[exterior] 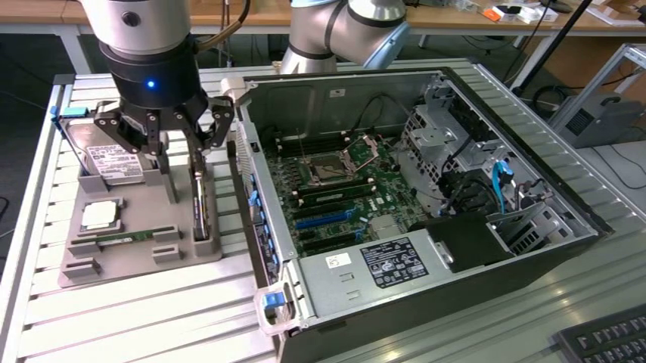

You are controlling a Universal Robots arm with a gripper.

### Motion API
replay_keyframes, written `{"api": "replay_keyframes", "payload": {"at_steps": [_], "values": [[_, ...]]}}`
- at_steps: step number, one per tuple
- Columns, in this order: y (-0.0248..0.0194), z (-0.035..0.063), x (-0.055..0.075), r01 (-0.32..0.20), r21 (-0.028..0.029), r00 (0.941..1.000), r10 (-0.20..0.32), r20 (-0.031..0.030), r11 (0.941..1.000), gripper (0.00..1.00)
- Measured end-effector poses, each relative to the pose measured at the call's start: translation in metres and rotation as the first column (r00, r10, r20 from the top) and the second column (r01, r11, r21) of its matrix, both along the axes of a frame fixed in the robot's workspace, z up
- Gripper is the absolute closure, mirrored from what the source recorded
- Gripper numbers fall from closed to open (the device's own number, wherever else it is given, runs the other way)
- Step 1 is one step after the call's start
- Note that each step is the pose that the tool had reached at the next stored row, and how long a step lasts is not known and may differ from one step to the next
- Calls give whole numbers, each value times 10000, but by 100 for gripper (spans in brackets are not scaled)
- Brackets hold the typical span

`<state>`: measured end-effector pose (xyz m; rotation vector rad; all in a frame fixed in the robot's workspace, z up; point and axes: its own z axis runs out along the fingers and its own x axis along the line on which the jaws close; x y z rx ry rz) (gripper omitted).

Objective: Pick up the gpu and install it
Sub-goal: 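Pick up the gpu and move the gpu toward the slot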

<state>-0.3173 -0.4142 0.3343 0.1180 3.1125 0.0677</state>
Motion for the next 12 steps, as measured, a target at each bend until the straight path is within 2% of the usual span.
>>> {"api": "replay_keyframes", "payload": {"at_steps": [12], "values": [[-9, -26, 0, 0, 0, 10000, 0, 0, 10000, 52]]}}
